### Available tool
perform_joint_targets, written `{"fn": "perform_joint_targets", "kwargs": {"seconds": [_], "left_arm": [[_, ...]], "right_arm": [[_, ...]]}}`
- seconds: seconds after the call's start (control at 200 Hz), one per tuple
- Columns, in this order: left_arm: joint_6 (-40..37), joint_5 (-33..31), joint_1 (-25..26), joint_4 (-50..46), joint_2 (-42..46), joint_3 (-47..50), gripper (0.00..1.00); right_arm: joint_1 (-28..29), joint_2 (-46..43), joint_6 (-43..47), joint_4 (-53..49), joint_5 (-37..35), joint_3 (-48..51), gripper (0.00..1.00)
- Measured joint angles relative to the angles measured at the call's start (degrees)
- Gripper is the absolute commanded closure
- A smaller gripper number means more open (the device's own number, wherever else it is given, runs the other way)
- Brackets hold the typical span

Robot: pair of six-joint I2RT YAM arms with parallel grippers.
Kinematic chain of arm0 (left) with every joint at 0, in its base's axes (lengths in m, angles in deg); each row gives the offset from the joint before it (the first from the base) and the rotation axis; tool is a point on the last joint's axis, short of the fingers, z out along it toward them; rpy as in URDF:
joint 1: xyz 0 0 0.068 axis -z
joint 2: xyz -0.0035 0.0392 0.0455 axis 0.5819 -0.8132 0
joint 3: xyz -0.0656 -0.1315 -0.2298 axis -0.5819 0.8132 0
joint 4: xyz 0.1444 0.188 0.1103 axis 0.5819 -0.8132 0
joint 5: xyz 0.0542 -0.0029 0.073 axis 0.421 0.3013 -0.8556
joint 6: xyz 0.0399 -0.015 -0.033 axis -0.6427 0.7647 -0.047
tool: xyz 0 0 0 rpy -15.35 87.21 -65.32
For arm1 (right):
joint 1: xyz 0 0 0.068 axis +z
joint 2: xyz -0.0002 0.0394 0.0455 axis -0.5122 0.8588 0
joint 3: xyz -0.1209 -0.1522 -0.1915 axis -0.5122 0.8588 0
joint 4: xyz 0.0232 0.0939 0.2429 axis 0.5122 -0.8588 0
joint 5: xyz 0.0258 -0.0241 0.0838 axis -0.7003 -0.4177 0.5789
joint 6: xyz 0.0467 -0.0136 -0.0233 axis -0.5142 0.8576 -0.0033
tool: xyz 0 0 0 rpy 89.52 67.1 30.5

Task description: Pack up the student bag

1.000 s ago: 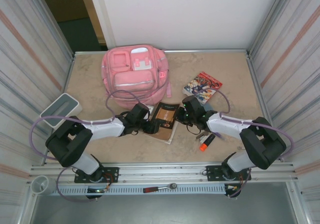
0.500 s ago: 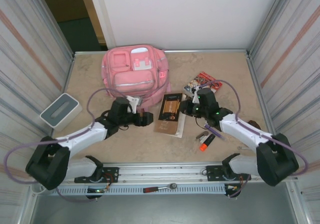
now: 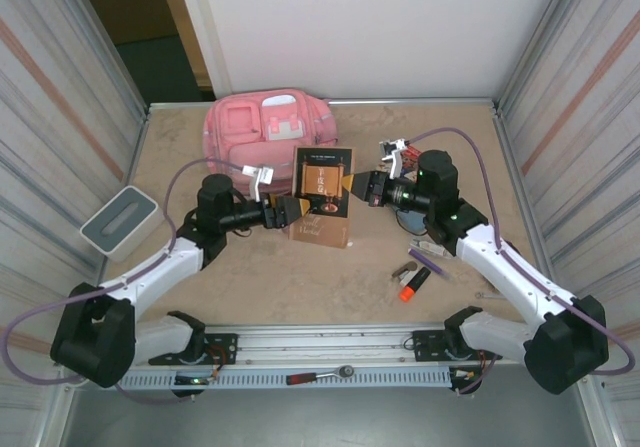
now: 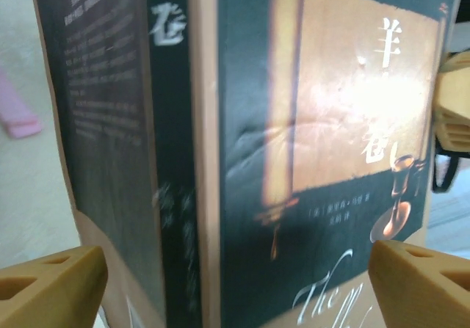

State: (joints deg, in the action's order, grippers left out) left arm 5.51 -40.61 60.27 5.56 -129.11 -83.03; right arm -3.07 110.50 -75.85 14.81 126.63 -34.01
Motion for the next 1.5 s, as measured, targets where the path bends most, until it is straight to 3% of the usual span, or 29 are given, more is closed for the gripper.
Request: {"fn": "perform_joint_targets", "kwargs": {"seconds": [0.17,0.336,0.381,0.431,0.511,0.526,0.531,0.586,0.636,0.947,1.012,1.087,1.147,1.182,1.237,1.262,1.403,1.498], "left_arm": [[3.3,2.8,-0.1,5.4,-2.1,-0.2,0.51],[4.5,3.9,-0.5,7.3,-1.6,-0.1,0.87],[4.7,4.0,-0.5,7.3,-1.0,-0.1,0.94],[4.5,4.1,-0.3,6.9,0.0,-0.1,1.0],[3.9,4.0,-0.2,6.4,1.9,0.3,1.0],[3.8,3.8,-0.2,6.3,2.5,0.3,1.0],[3.8,3.7,-0.2,6.3,2.6,0.4,1.0],[3.4,3.2,-0.2,6.3,4.8,0.8,1.0],[3.3,2.6,-0.3,6.4,6.7,1.1,1.0],[4.3,2.7,-0.2,9.4,9.0,1.2,1.0],[5.5,2.9,-0.2,11.1,8.1,1.3,1.0],[6.7,2.7,-0.2,12.5,7.3,1.4,1.0],[7.2,2.1,-0.2,12.6,7.1,1.4,0.82],[7.1,1.4,-0.2,12.1,7.1,1.4,0.62],[6.1,-0.5,-0.2,9.7,7.1,1.1,0.4],[4.7,-2.2,-0.2,6.8,7.1,0.6,0.34],[-6.6,-16.9,-0.2,-14.5,6.6,-6.7,0.17],[-17.2,-28.9,-0.2,-23.0,4.8,-11.6,0.14]], "right_arm": [[0.1,2.0,-0.8,3.0,2.3,0.0,1.0],[-0.5,3.5,1.0,0.9,1.1,-0.3,1.0],[-0.9,4.2,1.9,-0.8,0.3,-0.8,0.89],[-1.5,5.4,3.2,-3.3,-0.5,-1.9,0.69],[-2.1,7.4,5.2,-8.3,-1.9,-4.3,0.43],[-2.4,7.8,5.6,-9.2,-2.1,-4.7,0.37],[-2.4,7.8,5.7,-9.4,-2.1,-4.8,0.31],[-3.1,8.3,6.8,-10.7,-2.0,-5.1,0.1],[-3.6,8.3,7.3,-10.2,-0.9,-4.4,0.0],[2.0,8.4,4.9,5.5,10.7,0.3,0.01],[3.5,9.5,3.0,10.6,12.7,0.2,0.16],[4.1,11.6,0.1,16.7,14.3,0.3,0.53],[4.0,13.2,-2.3,20.5,14.4,0.4,0.86],[3.8,13.8,-3.6,21.9,14.3,0.4,1.0],[3.3,14.3,-5.1,22.9,14.1,0.5,1.0],[3.1,14.3,-5.8,22.3,13.7,0.5,1.0],[-0.7,13.5,-5.4,12.9,8.0,0.4,1.0],[-5.7,12.3,-4.5,3.1,3.0,0.4,1.0]]}}
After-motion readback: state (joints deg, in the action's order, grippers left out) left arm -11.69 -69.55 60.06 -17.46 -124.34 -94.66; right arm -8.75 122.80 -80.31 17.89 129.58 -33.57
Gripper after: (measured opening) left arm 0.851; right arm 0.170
